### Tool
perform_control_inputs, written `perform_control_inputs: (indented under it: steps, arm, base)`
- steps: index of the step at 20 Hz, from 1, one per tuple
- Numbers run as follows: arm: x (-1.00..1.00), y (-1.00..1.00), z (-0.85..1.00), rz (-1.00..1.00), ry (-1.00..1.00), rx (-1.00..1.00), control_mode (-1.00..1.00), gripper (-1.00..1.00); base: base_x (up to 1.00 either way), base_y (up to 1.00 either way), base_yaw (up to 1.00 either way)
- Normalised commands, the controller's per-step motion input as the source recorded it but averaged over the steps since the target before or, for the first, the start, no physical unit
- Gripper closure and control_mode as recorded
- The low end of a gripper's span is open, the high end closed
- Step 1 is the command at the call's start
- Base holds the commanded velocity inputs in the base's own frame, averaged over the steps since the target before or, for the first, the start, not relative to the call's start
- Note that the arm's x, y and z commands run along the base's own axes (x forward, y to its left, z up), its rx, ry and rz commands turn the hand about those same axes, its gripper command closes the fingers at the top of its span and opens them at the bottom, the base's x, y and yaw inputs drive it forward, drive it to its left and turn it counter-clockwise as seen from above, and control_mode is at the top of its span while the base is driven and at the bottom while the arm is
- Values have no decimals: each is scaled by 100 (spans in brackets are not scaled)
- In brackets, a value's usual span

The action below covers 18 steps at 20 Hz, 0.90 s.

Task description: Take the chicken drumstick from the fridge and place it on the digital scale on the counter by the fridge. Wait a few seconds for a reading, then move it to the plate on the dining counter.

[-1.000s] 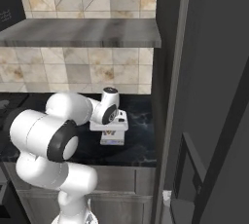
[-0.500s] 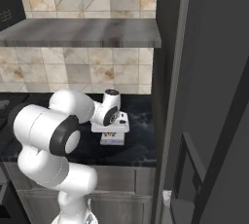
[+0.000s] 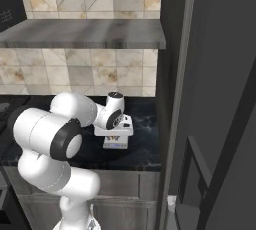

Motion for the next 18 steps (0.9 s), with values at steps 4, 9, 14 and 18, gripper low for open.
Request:
perform_control_inputs:
  steps: [4, 9, 14, 18]
  arm:
    - [0, 0, 0, 0, 0, 0, -100, -100]
    - [0, 0, 0, 0, 0, 0, -100, -100]
    - [0, 0, 3, 0, 0, 0, -100, -100]
    - [-26, 0, 49, 1, 0, 0, -100, -100]
  base:
    - [0, 0, 0]
    - [0, 0, 0]
    - [0, 0, 0]
    - [0, 0, 0]
